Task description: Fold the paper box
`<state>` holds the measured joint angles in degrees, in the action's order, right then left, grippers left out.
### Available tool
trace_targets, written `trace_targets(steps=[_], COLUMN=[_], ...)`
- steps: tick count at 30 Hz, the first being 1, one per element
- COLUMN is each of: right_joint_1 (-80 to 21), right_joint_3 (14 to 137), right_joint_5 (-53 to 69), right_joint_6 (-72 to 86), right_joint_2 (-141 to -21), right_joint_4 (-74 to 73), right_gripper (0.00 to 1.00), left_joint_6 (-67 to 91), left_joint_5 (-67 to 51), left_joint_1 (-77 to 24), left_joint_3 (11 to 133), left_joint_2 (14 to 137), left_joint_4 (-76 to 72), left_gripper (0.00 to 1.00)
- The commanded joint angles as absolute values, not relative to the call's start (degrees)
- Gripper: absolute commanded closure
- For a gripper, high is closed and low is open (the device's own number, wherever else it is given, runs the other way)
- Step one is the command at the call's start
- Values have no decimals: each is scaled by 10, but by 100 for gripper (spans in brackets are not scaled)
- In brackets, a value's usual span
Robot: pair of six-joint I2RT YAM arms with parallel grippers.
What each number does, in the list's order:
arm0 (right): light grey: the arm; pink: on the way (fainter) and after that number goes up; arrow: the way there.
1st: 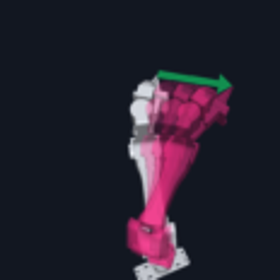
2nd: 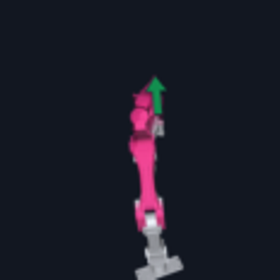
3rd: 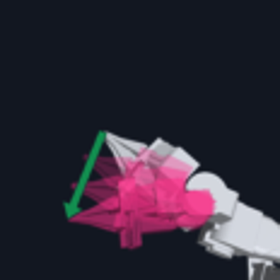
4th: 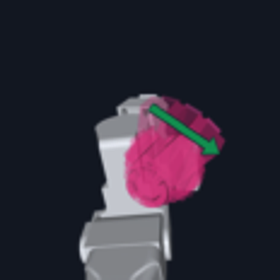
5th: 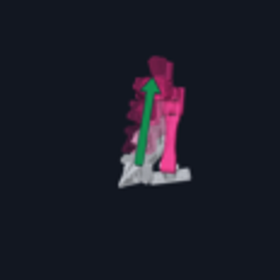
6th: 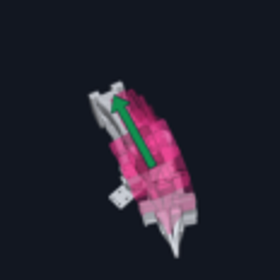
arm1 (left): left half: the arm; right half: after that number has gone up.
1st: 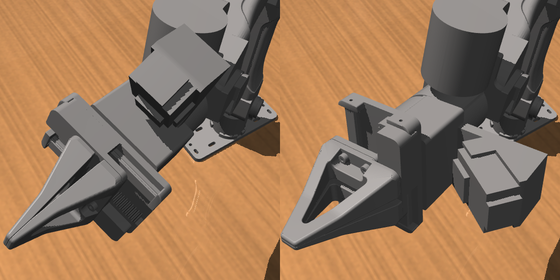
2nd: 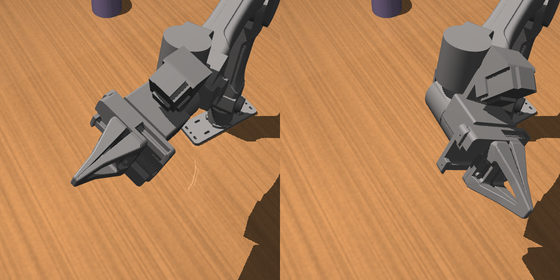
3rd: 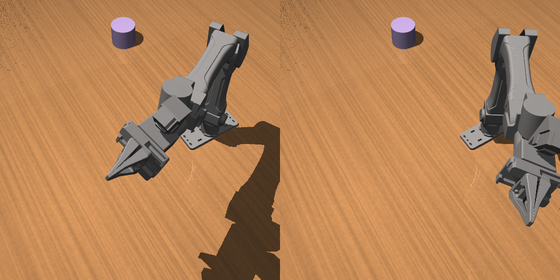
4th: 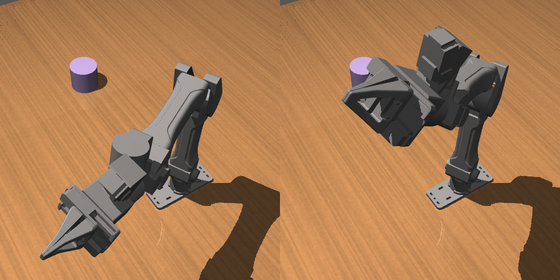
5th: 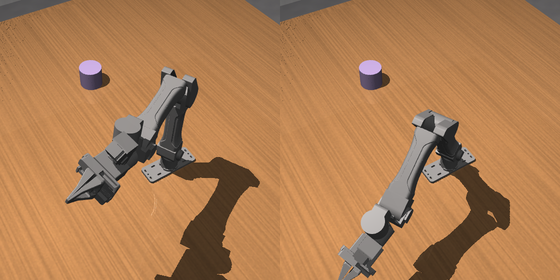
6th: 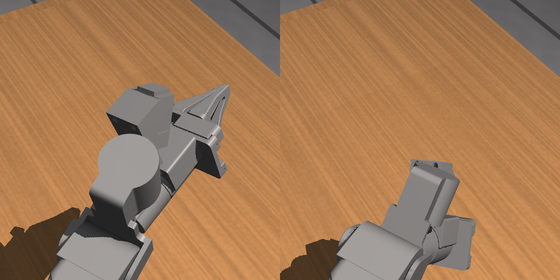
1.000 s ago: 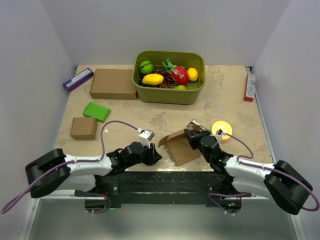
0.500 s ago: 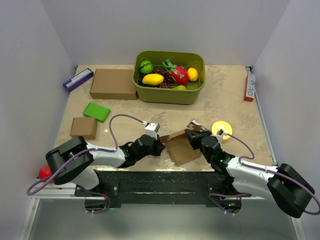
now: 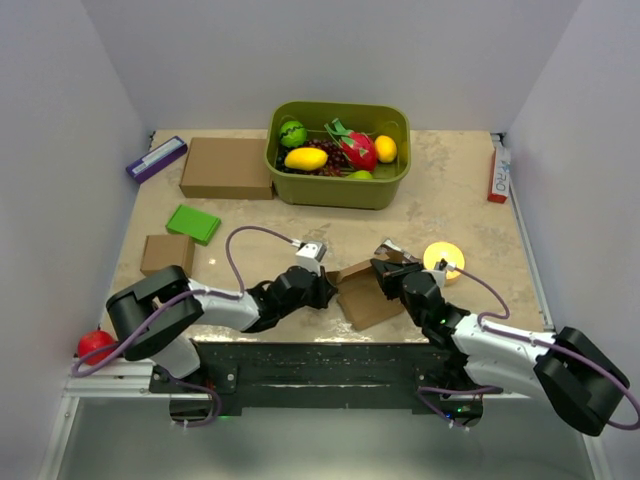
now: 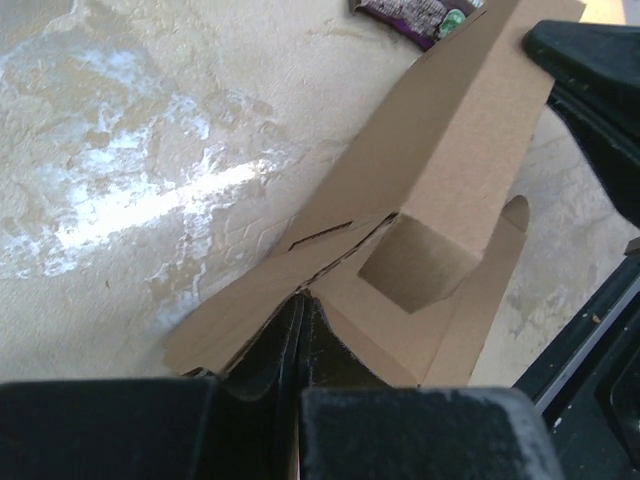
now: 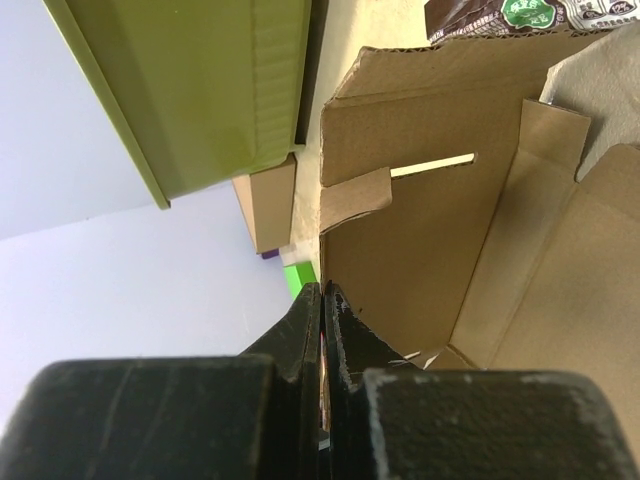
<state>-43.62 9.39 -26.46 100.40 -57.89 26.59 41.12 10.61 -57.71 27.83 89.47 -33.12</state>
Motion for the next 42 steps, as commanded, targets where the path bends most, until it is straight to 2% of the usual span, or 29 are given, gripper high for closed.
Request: trace_targets(steps=[1,15,27,33,42], right_joint_1=[-439,-439,-439,-439,-439], right_joint_3=[98,100,95,95,98], right_joint_5=[-287,-279,-295,-296,-293], right_joint_6=[995,995,1002,1002,999], right_joint_2=[-596,-617,-589,-586,-584], right_joint_4=[264,272,250,246,241], right_gripper=[100,100,100,100,100], left_joint_6=[400,388,352,370,353], left_joint_5=[101,81,96,84,137], left_joint_1=[-577,-580,-580,-580,-580], left_joint_3=[305,333,271,243,260], left_joint_2=[908,954,810,825,867], left_joint_4=[-388,-421,-306,-315,-327], left_gripper=[100,100,100,100,100])
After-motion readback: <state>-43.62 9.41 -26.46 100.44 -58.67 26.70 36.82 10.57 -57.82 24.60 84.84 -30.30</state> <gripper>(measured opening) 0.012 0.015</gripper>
